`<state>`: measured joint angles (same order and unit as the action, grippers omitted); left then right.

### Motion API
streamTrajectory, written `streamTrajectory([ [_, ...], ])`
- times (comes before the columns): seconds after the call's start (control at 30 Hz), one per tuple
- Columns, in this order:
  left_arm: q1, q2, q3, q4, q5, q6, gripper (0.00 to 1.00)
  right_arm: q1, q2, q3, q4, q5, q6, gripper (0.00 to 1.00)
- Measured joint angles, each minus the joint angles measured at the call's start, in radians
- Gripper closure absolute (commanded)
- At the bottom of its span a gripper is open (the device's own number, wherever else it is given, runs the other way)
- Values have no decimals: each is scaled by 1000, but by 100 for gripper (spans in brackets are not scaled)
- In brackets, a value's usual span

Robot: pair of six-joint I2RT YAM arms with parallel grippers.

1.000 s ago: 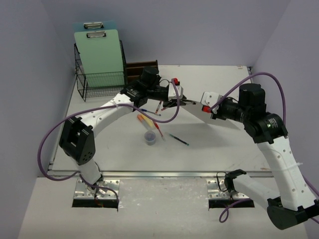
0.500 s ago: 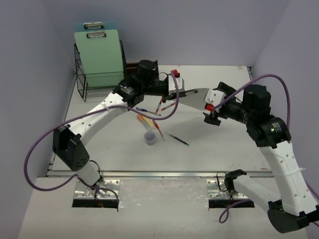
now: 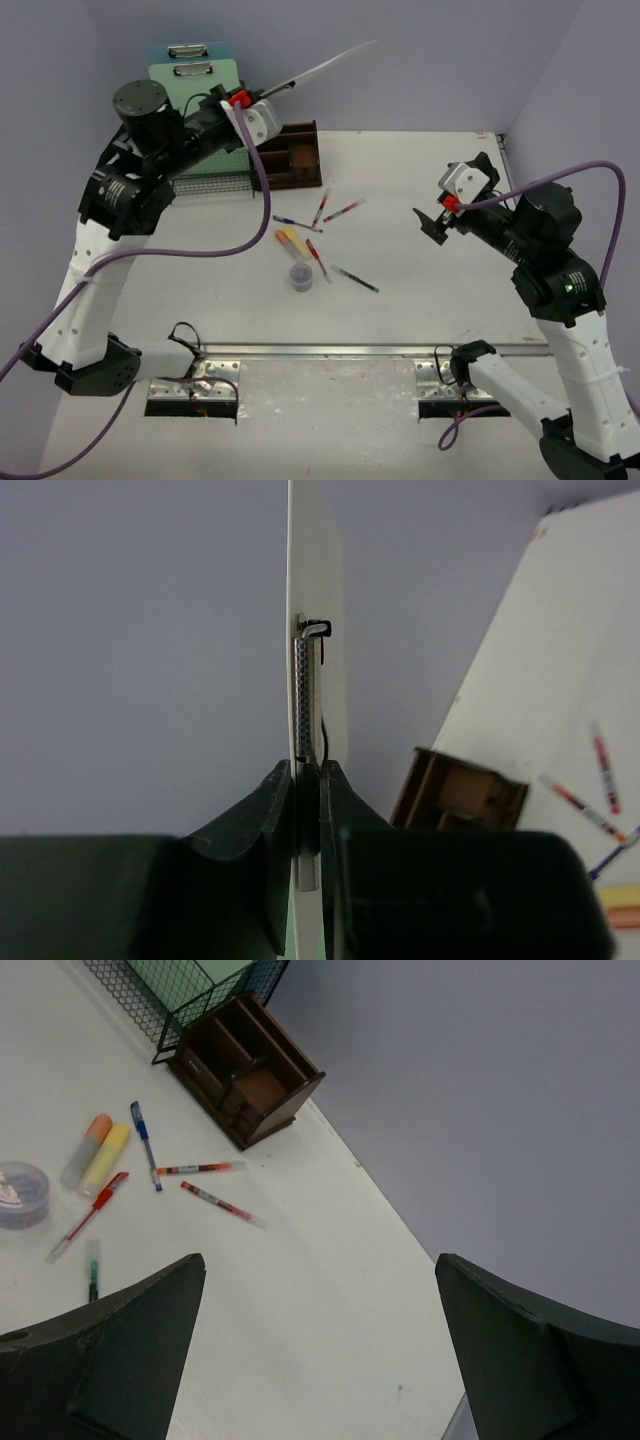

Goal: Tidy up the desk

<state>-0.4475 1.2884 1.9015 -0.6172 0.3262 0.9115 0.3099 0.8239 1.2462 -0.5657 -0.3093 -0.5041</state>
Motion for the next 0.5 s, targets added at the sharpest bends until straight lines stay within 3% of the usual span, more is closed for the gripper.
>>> streamTrajectory([
  [0.27, 166, -97, -116, -139, -188, 241, 100, 0, 8, -87, 28, 9, 66, 1],
  [0.5, 315, -48, -128, -311, -149, 412, 100, 0, 20, -173, 53, 10, 87, 1],
])
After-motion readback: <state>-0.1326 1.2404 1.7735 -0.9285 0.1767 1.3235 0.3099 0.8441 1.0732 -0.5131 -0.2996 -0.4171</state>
